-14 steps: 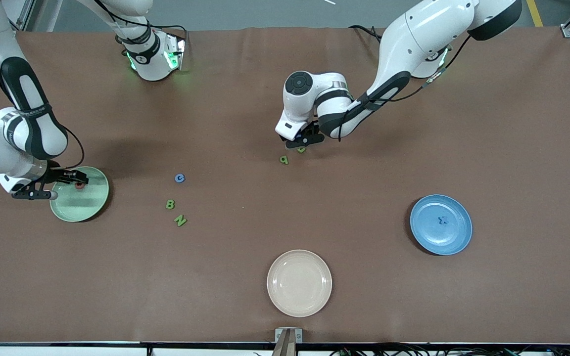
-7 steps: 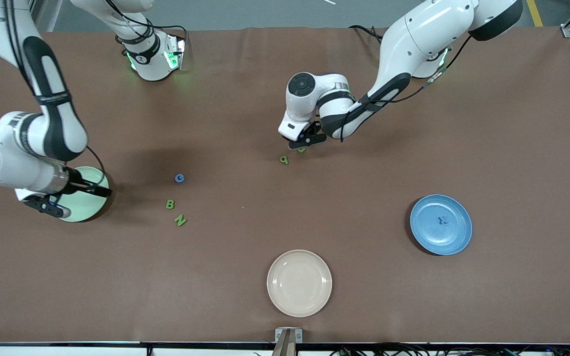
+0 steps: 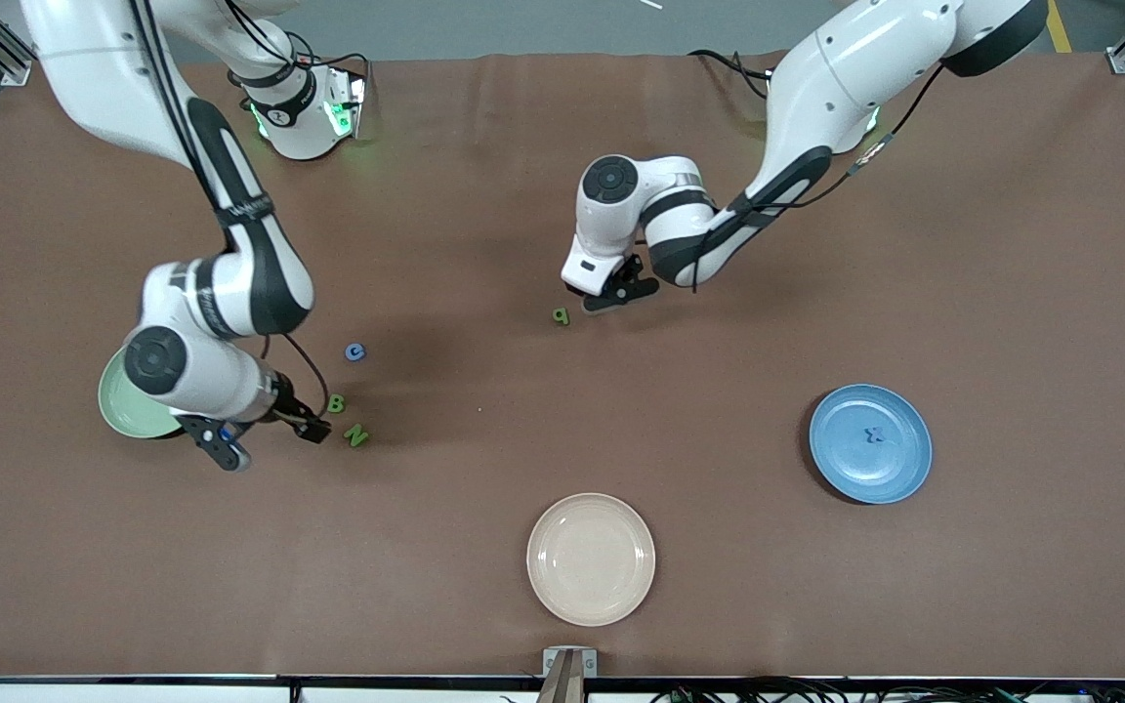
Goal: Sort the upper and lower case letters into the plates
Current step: 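Grasp the green N with the right gripper while the left gripper grasps the blue E, then drop the blue E on the blue plate with the left gripper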
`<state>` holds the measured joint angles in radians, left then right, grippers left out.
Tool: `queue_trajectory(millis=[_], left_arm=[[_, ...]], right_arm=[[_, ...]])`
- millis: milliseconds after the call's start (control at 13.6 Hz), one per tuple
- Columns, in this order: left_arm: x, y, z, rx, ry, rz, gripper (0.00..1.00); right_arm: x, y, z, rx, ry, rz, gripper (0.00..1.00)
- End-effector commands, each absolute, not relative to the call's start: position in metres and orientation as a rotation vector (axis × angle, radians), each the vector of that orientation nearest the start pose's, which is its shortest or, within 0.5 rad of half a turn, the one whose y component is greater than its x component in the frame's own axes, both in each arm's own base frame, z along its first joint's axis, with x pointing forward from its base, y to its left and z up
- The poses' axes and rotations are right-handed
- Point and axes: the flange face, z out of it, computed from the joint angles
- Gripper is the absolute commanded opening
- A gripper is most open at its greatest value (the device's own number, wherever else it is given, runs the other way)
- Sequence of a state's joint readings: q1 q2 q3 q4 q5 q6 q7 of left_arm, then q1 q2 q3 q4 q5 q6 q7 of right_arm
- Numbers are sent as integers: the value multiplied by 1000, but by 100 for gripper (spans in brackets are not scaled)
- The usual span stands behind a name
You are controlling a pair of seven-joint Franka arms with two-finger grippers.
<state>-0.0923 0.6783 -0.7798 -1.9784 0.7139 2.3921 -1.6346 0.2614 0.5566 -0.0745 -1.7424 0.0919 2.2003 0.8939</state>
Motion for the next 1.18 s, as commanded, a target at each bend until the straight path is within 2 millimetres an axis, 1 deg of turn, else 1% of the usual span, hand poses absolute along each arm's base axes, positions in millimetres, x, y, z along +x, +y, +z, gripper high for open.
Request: queue_trajectory(millis=[0, 147, 221, 368, 515, 589, 736, 810, 883, 957, 1030, 1104], left_arm=[[443, -411, 254, -3070, -593, -221, 0], [483, -361, 258, -3038, -575, -228, 0], [503, -332, 260, -3022, -555, -231, 0], [534, -273, 258, -2983, -481, -192, 0], [568, -212, 265, -2981, -422, -187, 0], [584, -182, 268, -2985, -399, -186, 0], [612, -122, 268, -3004, -314, -169, 0], [621, -98, 264, -3016, -283, -154, 1], [626, -78, 253, -3040, -260, -132, 1], [632, -64, 242, -3060, -267, -125, 2], [635, -51, 231, -3065, -267, -104, 10], [637, -39, 223, -3058, -274, -91, 31]], right_arm=[[666, 132, 222, -2898, 1210, 107, 98], [667, 134, 212, -2888, 1210, 87, 98], [668, 135, 211, -2888, 1205, 81, 98], [667, 137, 206, -2885, 1206, 77, 94], [665, 149, 201, -2870, 1200, 92, 89], [665, 150, 199, -2856, 1212, 97, 88], [661, 165, 192, -2835, 1207, 114, 85], [659, 171, 190, -2824, 1206, 118, 82], [658, 174, 187, -2826, 1203, 124, 80], [657, 174, 185, -2828, 1202, 127, 78], [657, 174, 184, -2834, 1194, 133, 75], [655, 173, 182, -2841, 1188, 142, 74]])
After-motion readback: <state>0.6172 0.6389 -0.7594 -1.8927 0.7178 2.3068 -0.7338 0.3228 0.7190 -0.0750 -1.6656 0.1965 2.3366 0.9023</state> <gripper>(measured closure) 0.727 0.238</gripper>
